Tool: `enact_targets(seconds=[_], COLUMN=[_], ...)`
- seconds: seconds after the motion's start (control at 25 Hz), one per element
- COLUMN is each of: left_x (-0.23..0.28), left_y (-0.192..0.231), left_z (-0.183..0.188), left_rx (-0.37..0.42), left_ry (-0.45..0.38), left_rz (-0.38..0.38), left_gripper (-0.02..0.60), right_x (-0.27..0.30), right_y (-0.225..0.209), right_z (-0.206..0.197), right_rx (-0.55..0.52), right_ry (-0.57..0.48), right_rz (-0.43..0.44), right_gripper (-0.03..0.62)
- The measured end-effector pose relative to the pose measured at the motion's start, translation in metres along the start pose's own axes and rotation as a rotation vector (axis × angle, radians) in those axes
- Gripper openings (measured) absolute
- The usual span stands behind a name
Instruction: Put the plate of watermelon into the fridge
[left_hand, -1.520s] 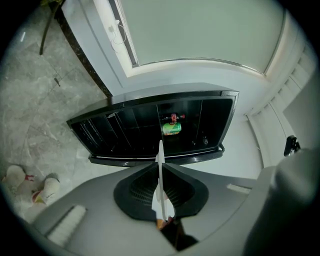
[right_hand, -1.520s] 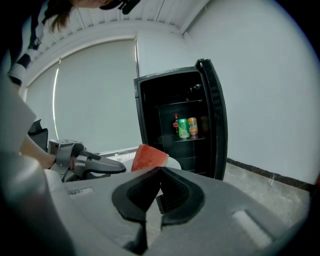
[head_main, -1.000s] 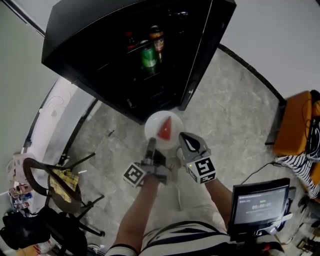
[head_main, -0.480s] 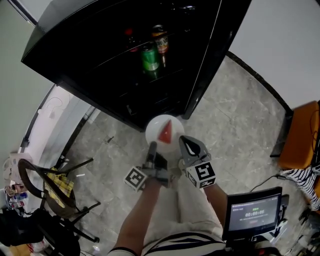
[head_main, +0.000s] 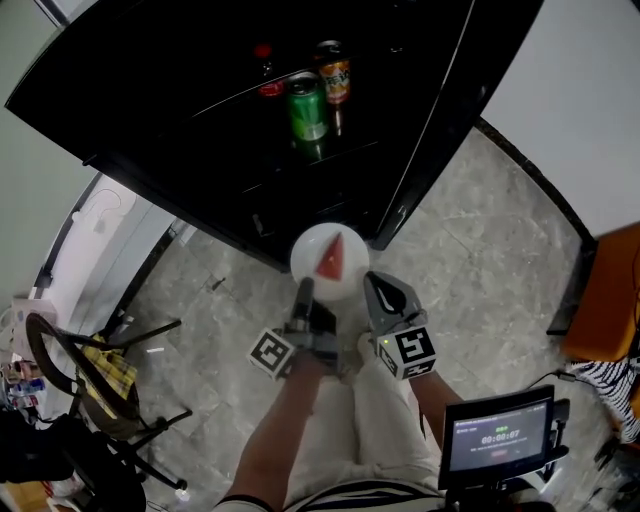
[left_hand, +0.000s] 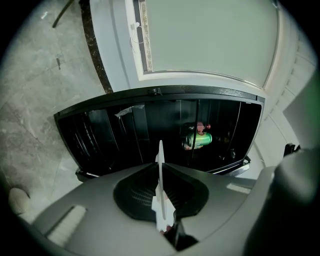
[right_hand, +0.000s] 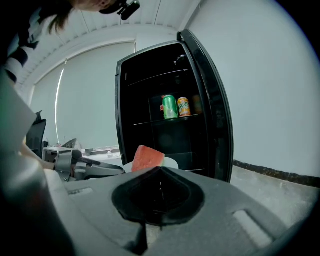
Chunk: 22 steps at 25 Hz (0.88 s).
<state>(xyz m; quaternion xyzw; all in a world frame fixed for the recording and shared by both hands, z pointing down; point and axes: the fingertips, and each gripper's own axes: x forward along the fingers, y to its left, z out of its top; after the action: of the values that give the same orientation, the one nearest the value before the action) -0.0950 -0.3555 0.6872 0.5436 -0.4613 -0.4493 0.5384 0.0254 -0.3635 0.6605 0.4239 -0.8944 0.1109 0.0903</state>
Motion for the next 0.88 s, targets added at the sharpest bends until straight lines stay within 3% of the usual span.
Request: enact_targets(seconds=[0.48, 0.88], left_x=[0.051, 0.083], left_y=[0.043, 0.037], left_z=[0.025, 0.032], left_rx=[-0.018, -0.026], left_ry=[-0.074, -0.126], left_rz=[-0.031, -0.044], left_gripper=[0.014, 0.015], right_x=[0.061, 0.081], right_y=[-0.020, -0.029], right_z=[-0.024, -0.016], right_rx=[-0.007, -0.014], right_ry=[-0.049, -0.082], right_rz=[0.025, 0.023], right_gripper=[-0.003, -0.003])
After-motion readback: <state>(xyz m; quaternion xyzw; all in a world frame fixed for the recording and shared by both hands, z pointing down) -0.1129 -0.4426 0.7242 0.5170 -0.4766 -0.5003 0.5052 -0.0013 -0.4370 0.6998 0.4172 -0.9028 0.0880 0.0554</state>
